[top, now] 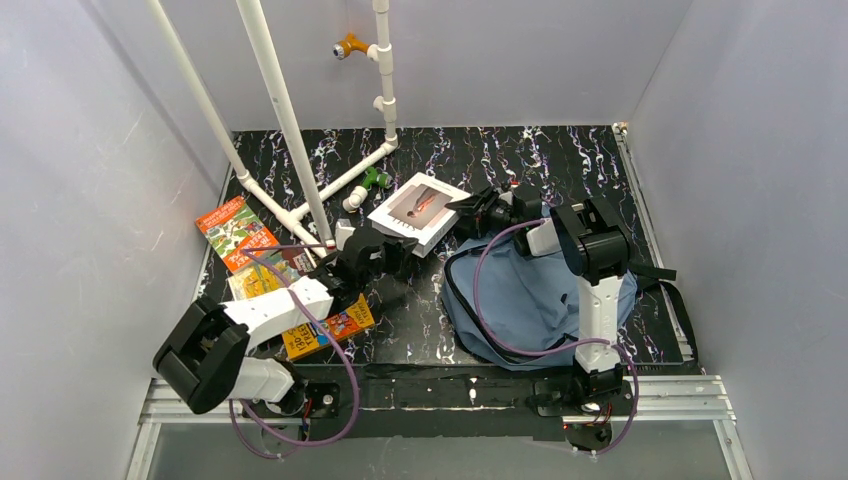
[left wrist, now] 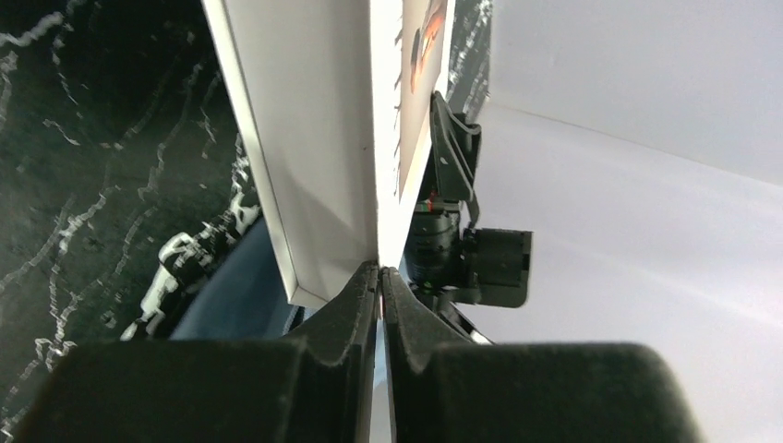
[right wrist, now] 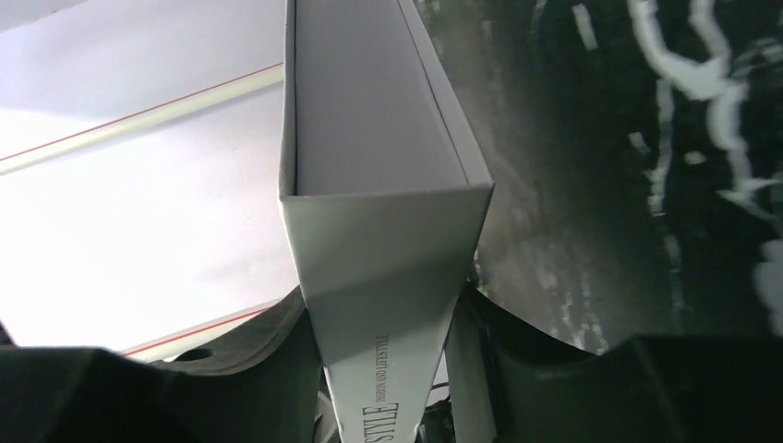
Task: Pack the student bag
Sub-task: Pick up the book from the center of the board, then place the book in the student bag.
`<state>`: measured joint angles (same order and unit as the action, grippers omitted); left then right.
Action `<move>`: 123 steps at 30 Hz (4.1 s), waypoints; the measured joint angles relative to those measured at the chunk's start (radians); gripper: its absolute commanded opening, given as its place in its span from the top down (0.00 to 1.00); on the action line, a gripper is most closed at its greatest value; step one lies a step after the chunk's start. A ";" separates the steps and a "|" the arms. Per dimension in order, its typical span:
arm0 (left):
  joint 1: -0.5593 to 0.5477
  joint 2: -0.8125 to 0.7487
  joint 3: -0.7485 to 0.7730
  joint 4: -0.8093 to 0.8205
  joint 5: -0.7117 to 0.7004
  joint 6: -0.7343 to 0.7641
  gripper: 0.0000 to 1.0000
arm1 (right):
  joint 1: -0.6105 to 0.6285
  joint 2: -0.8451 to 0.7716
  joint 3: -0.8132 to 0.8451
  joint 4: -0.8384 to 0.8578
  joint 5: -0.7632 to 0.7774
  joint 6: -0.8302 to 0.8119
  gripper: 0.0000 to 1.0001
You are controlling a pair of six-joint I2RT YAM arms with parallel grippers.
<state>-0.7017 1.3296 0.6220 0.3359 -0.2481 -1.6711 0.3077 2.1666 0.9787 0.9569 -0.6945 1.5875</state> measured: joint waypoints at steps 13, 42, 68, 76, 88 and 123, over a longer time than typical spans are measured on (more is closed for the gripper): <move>0.006 -0.363 -0.053 -0.143 0.119 0.085 0.02 | -0.013 -0.271 -0.113 0.059 -0.015 0.059 0.72; 0.008 -0.591 -0.283 0.232 0.101 0.168 0.64 | 0.237 -0.824 -0.356 -0.300 0.301 0.089 0.73; 0.008 -0.861 0.148 -0.614 -0.101 0.597 1.00 | 0.327 -1.236 -0.133 -1.500 0.629 -0.899 0.02; 0.008 -0.726 0.460 -0.974 -0.011 0.752 1.00 | 0.653 -0.879 0.115 -1.756 0.914 -1.090 0.15; 0.008 -0.740 0.431 -1.115 0.071 0.749 1.00 | 0.775 -0.640 0.204 -1.923 1.208 -1.116 0.49; 0.006 -0.501 0.008 -0.462 0.512 0.436 1.00 | 0.766 -0.998 0.286 -1.700 1.379 -1.135 0.99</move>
<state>-0.6960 0.8288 0.6304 -0.1257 0.2642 -1.2350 1.0740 1.1683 1.2644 -0.7429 0.6846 0.4530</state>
